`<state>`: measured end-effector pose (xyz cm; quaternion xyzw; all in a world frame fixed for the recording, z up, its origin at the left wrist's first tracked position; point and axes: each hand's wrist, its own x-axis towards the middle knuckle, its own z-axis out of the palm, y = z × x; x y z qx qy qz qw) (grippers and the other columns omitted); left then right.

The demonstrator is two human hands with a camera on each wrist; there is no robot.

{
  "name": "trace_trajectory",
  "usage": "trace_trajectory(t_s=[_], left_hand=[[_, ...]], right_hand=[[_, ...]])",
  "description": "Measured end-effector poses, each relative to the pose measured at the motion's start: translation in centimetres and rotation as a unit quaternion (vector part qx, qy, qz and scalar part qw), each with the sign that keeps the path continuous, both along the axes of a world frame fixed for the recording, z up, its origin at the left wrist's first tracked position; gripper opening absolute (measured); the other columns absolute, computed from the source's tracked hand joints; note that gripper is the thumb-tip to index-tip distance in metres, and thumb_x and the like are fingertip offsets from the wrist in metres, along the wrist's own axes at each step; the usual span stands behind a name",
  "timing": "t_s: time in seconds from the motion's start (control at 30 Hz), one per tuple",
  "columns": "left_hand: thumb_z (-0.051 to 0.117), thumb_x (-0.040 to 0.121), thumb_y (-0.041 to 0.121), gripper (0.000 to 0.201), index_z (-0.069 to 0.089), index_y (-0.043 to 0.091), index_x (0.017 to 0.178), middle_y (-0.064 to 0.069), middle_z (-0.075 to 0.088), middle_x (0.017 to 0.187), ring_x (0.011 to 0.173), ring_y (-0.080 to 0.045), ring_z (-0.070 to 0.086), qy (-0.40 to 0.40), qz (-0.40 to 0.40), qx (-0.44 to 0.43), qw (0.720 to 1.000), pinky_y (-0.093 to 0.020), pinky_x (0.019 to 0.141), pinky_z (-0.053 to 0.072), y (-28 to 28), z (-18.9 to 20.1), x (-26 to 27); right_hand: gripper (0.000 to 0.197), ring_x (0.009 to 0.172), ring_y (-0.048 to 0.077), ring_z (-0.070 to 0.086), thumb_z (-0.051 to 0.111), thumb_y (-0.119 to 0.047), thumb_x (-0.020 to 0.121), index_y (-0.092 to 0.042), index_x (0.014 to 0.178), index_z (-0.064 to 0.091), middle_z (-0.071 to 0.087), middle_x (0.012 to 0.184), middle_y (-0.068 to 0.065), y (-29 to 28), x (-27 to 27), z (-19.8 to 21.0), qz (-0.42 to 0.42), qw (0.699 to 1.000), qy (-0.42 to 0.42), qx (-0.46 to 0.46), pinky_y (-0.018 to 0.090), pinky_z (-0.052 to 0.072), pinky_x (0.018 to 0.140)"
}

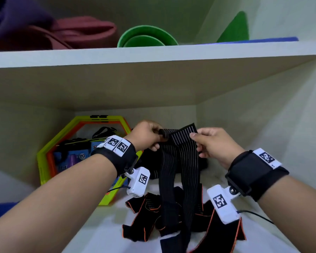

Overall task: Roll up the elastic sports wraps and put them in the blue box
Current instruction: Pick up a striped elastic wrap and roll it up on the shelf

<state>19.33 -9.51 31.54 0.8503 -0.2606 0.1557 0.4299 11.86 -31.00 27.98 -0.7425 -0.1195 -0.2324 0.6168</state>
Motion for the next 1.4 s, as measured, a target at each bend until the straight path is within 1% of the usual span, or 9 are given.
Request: trace_trajectory(t_s=[0.13, 0.27, 0.4, 0.63, 0.77, 0.97, 1.07, 1.2, 1.4], left_hand=[[0.056, 0.093, -0.013, 0.024, 0.074, -0.002, 0.104, -0.016, 0.070, 0.076, 0.046, -0.005, 0.063, -0.007, -0.004, -0.016, 1.000, -0.017, 0.050, 0.054, 1.3, -0.3, -1.0], [0.068, 0.089, -0.007, 0.015, 0.078, 0.000, 0.097, -0.015, 0.077, 0.087, 0.069, -0.012, 0.073, -0.010, -0.004, -0.039, 0.999, -0.018, 0.063, 0.057, 2.6, -1.0, -2.4], [0.078, 0.081, -0.002, 0.007, 0.080, 0.003, 0.085, -0.013, 0.078, 0.086, 0.080, -0.019, 0.075, -0.031, 0.015, -0.038, 0.999, -0.028, 0.076, 0.062, 3.5, -2.2, -3.5], [0.049, 0.083, -0.026, 0.031, 0.073, -0.007, 0.085, -0.010, 0.075, 0.073, 0.068, -0.017, 0.072, 0.064, -0.004, -0.072, 0.995, -0.024, 0.067, 0.061, 5.0, -4.6, -5.3], [0.045, 0.094, -0.013, 0.028, 0.071, -0.006, 0.086, -0.015, 0.074, 0.077, 0.069, -0.019, 0.073, 0.157, -0.023, -0.216, 0.963, -0.025, 0.064, 0.060, 5.7, -5.1, -6.4], [0.048, 0.089, -0.020, 0.030, 0.066, -0.001, 0.102, -0.017, 0.069, 0.086, 0.075, -0.023, 0.069, 0.208, -0.010, -0.206, 0.956, -0.026, 0.067, 0.062, 7.6, -5.0, -7.4], [0.054, 0.090, -0.016, 0.025, 0.066, 0.006, 0.090, -0.009, 0.070, 0.073, 0.060, -0.015, 0.068, 0.182, 0.023, -0.187, 0.965, -0.023, 0.059, 0.058, 8.2, -5.0, -7.6], [0.056, 0.093, -0.012, 0.024, 0.069, 0.006, 0.084, -0.014, 0.072, 0.086, 0.075, -0.021, 0.069, 0.142, 0.038, -0.194, 0.970, -0.026, 0.068, 0.061, 8.6, -5.5, -7.7], [0.055, 0.095, -0.009, 0.023, 0.071, 0.005, 0.088, -0.013, 0.073, 0.086, 0.073, -0.015, 0.071, 0.091, 0.074, -0.187, 0.975, -0.021, 0.065, 0.058, 8.0, -6.4, -8.2]], right_hand=[[0.012, 0.057, 0.005, 0.054, 0.069, -0.023, 0.093, -0.013, 0.088, 0.074, 0.063, 0.072, -0.001, 1.3, -0.2, -0.8, 0.002, 1.000, -0.026, 0.009, 0.018, 0.047, 0.051], [0.025, 0.061, 0.010, 0.064, 0.065, -0.020, 0.095, 0.003, 0.088, 0.072, 0.074, 0.079, 0.011, 2.6, 0.2, -2.0, 0.056, 0.998, -0.026, 0.020, 0.016, 0.047, 0.050], [0.025, 0.061, 0.013, 0.059, 0.060, -0.022, 0.099, -0.002, 0.083, 0.064, 0.064, 0.075, 0.010, 4.3, 0.7, -3.3, 0.094, 0.994, 0.008, 0.052, 0.018, 0.045, 0.050], [0.023, 0.076, 0.028, 0.060, 0.060, -0.014, 0.098, 0.005, 0.085, 0.064, 0.063, 0.081, 0.021, 6.9, 1.4, -5.7, 0.134, 0.978, 0.017, 0.161, 0.043, 0.049, 0.075], [0.021, 0.074, 0.026, 0.062, 0.057, -0.011, 0.099, 0.002, 0.085, 0.064, 0.064, 0.082, 0.020, 7.6, 0.9, -6.2, 0.172, 0.969, 0.011, 0.177, 0.040, 0.050, 0.074], [0.022, 0.070, 0.024, 0.063, 0.057, -0.010, 0.099, -0.001, 0.081, 0.064, 0.065, 0.080, 0.020, 8.9, 0.4, -7.0, 0.194, 0.968, 0.013, 0.159, 0.035, 0.053, 0.067], [0.023, 0.070, 0.026, 0.064, 0.062, -0.014, 0.097, 0.002, 0.081, 0.068, 0.069, 0.078, 0.018, 9.0, 0.4, -7.7, 0.172, 0.980, 0.025, 0.100, 0.033, 0.053, 0.065], [0.019, 0.081, 0.032, 0.073, 0.068, -0.019, 0.094, -0.003, 0.087, 0.077, 0.076, 0.088, 0.019, 9.2, 0.3, -8.4, 0.134, 0.986, 0.021, 0.096, 0.046, 0.058, 0.081], [0.021, 0.078, 0.031, 0.075, 0.070, -0.023, 0.092, -0.010, 0.079, 0.079, 0.077, 0.079, 0.011, 10.1, -0.2, -8.5, 0.093, 0.995, 0.011, 0.032, 0.048, 0.059, 0.081]])
